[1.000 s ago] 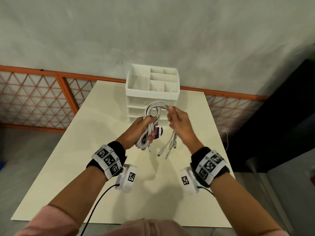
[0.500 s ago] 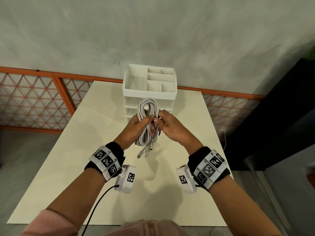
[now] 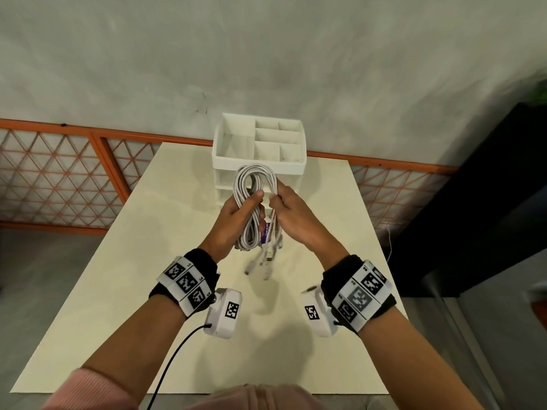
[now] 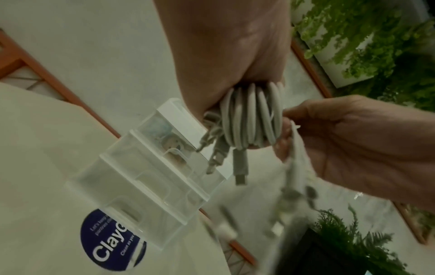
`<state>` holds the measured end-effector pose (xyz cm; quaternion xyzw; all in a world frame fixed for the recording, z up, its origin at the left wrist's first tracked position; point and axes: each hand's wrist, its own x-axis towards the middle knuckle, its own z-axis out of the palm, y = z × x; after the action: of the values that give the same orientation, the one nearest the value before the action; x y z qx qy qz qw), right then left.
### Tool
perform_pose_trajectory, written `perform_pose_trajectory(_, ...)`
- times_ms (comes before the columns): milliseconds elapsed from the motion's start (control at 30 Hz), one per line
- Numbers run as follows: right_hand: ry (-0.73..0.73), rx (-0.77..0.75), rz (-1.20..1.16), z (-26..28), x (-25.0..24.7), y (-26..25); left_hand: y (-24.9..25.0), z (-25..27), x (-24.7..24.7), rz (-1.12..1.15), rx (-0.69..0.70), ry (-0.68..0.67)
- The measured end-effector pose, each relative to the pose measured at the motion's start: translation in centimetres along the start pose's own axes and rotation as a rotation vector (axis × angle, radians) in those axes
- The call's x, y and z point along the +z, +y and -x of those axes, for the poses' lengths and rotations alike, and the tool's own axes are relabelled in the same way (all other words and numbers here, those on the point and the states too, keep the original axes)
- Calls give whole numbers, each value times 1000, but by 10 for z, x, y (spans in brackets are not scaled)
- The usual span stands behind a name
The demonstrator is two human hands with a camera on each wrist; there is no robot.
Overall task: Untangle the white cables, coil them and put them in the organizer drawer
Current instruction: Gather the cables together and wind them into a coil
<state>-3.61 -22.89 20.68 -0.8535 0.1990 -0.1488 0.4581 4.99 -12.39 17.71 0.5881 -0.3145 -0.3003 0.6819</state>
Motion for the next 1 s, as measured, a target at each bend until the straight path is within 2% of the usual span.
perform_pose_trajectory(133, 141, -31, -153, -1, -10, 1, 0, -1, -6, -152, -51, -113)
perform_pose_trajectory(233, 132, -65, -110, -5, -29, 2, -2, 1, -14, -181, -161, -164)
perform_pose_trajectory(300, 101, -134, 24, -7, -37, 4, -4, 5, -18, -222, -234, -206)
perform_pose_trajectory(433, 11, -344, 525, -12, -41, 15, -1, 11, -17, -239, -360, -312)
perform_pose_trajectory(500, 13, -383, 585, -12, -42, 20, 2, 11, -20, -234, -386, -329)
perform_pose_trajectory(567, 57, -391, 480, -9, -41, 24, 5, 11, -22, -192, -384, -345)
perform_pose_trajectory(633, 53, -288, 316, -4, -37, 24, 8, 12, -22, -148, -353, -348)
perform_pose_trajectory(733, 67, -166, 321, -1, -26, 22, 9, 11, -18, -105, -284, -299)
perform_pose_trajectory(800, 25, -99, 326, 0, -20, 25, 7, 12, -17, -101, -240, -264)
perform_pose_trajectory(900, -101, -4, 85, 3, -16, 33, 7, 13, -18, -64, -193, -169)
perform_pose_trajectory(1000, -41, -81, -160, 11, -12, 33, 7, 11, -20, 0, -172, -88)
